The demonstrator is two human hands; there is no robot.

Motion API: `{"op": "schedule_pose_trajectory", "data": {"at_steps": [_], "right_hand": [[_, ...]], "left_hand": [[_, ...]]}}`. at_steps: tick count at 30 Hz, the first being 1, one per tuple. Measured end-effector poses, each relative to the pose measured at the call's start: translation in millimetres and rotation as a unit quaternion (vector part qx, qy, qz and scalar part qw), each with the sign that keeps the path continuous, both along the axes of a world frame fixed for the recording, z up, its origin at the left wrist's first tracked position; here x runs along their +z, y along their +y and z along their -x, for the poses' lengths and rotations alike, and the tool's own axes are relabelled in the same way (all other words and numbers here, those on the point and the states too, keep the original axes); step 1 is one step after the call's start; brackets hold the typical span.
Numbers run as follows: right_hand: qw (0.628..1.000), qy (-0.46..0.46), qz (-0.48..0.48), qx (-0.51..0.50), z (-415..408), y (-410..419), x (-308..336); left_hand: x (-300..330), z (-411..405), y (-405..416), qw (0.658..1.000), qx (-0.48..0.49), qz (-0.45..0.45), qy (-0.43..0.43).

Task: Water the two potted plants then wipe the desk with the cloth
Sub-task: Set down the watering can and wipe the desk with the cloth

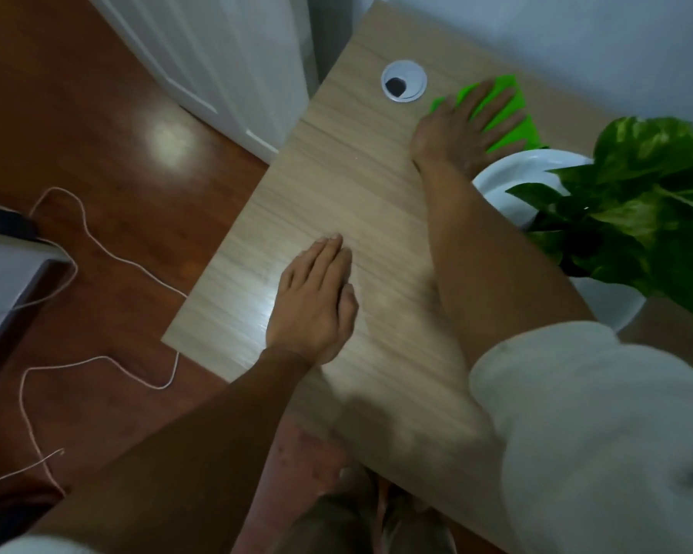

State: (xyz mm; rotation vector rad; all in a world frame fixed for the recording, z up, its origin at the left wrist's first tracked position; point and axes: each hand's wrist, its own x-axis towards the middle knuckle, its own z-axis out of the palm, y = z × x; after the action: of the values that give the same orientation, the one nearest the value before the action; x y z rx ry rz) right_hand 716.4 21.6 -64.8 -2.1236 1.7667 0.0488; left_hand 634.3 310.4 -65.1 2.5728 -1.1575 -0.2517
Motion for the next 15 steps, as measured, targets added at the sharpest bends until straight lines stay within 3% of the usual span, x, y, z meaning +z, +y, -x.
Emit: {"op": "schedule_pose_trajectory", "data": {"at_steps": [4,9,12,15], "right_hand": [[0.98,0.009,0.035,0.198,21,40,0],[0.875,0.013,0.057,0.48,94,105,-1],[0.84,0.01,0.083,0.536,168,147,-2],[0.83,0.003,0.086,0.551,237,175,-2]], "left_hand": [[0,0,0,1.0,-0.003,0.01,0.003],[8,5,3,0.996,0.045,0.073,0.026],[10,12,14,0.995,0.074,0.069,0.027],[10,28,43,0.994,0.101,0.033,0.026]]}}
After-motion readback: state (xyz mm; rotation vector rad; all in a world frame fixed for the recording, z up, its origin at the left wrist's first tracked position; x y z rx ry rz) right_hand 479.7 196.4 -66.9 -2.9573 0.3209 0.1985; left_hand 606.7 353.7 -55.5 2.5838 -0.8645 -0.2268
